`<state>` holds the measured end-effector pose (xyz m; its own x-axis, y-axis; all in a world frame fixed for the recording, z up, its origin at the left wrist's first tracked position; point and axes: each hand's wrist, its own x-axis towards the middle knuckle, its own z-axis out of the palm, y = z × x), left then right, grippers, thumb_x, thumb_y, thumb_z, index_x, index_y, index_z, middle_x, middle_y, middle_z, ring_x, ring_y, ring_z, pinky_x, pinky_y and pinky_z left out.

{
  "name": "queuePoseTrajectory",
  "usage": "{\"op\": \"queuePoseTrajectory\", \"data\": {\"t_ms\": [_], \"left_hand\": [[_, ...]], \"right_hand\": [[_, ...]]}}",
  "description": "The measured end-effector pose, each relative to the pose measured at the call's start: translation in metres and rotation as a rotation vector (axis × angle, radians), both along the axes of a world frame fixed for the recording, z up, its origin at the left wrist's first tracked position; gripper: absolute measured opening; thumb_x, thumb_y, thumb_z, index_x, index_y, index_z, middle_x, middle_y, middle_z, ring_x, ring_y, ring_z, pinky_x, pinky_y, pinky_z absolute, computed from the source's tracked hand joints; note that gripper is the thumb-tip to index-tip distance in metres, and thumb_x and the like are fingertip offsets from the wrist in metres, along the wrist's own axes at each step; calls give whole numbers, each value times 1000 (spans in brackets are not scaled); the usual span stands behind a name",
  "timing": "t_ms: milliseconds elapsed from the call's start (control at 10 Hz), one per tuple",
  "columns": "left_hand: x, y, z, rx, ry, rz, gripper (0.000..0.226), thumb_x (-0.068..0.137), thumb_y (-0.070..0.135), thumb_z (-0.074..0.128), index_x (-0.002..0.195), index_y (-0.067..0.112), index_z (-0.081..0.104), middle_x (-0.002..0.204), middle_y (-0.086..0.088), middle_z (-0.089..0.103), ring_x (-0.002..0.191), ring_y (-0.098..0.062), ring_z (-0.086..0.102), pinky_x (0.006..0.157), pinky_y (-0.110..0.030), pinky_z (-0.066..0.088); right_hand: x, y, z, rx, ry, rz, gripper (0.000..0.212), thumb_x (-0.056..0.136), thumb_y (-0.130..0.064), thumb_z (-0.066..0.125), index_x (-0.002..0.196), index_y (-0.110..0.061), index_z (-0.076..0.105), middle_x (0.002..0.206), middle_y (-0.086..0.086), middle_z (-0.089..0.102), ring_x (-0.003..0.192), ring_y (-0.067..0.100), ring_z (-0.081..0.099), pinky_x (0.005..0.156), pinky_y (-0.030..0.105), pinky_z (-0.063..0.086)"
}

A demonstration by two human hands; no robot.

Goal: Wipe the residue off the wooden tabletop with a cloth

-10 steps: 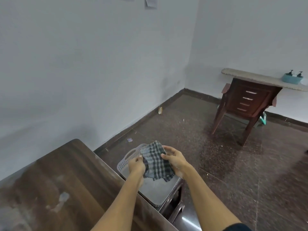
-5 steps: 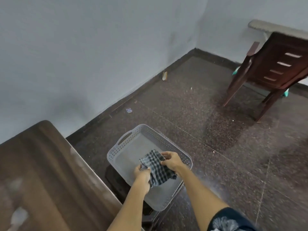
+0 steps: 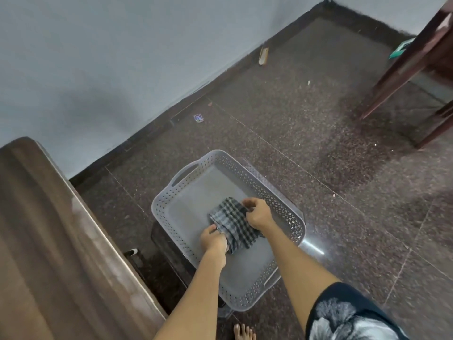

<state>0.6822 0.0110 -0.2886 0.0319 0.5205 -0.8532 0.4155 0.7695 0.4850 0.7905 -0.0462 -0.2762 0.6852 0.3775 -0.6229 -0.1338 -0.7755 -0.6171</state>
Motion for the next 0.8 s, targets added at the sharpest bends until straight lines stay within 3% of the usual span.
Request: {"op": "queuePoseTrajectory", "data": {"t_ms": [200,400,600,700,800], "left_hand": [[5,4,3,42,71,-35,36,90,-10,46,124,3,52,123,-21,55,107,-35,55,90,-44,49],[4,-1,20,75,84,-93,39,90,-5,51,128,4,51,124,-20,56,112,-39,55,94,-48,46],[-7,-4,69,150,-6,-128,38,94,-4,40,130,6,49,131,-15,52,112,-32,54,93,-40,48],[-17,-8,107,224,-34,-188,41,96,-1,36,135,8,43,135,-11,50,72,-19,55,58,-28,45],[-33,-7,151,239,-126,-224,41,97,2,37,137,8,41,136,-12,48,59,-12,44,52,-27,38]], "right_hand": [[-1,-1,4,0,17,-20,42,83,11,43,118,-6,59,122,11,60,115,23,54,95,27,43],[-9,-8,22,1,39,-26,37,87,3,44,120,-8,57,125,10,56,114,24,52,77,23,41],[-22,-23,65,51,54,-62,34,90,2,44,120,-5,56,122,12,55,90,18,51,78,35,47],[-32,-31,92,108,43,-68,38,87,8,43,121,-5,55,125,15,54,89,18,53,69,28,46],[-45,-37,126,162,18,-65,35,90,7,43,119,-7,55,126,15,54,85,20,56,70,30,48]]}}
